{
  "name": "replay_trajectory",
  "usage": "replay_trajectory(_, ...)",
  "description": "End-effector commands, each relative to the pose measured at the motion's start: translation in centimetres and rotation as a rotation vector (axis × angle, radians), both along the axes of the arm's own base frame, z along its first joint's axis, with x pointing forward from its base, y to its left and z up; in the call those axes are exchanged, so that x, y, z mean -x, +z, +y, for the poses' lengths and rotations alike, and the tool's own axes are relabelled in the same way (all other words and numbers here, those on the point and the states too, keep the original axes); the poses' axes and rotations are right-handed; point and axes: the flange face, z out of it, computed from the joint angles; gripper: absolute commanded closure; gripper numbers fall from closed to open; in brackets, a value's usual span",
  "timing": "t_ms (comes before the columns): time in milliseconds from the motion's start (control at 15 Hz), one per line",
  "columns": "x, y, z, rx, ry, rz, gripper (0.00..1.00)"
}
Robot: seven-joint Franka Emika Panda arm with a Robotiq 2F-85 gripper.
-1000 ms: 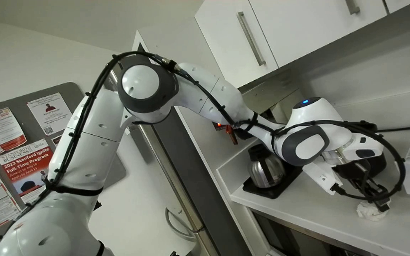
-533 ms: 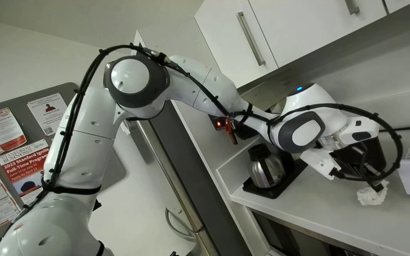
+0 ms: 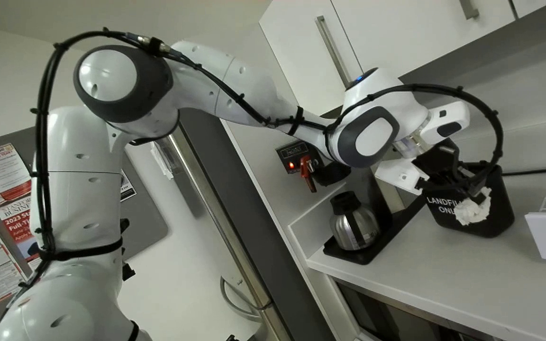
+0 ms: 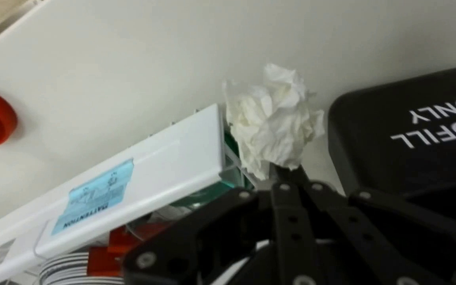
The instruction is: Put the crumpled paper in the black bin
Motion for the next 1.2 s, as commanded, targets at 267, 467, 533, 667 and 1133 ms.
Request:
replay_trajectory(267, -1.5, 3.3, 5.2, 0.084, 0.138, -0.213, 1.0)
replay_trajectory(467, -2.3, 3.0, 5.0, 0.069, 0.132, -0.202, 0.99)
replay_trajectory(533, -2.2, 2.9, 5.1, 0.069, 0.132, -0.202, 0.99)
replay_trajectory(667, -2.8, 2.9, 5.1, 0.098, 0.133, -0.238, 1.0)
replay_trajectory(1133, -8.6, 1.3, 4.5, 0.157, 0.222, -0.346, 1.0)
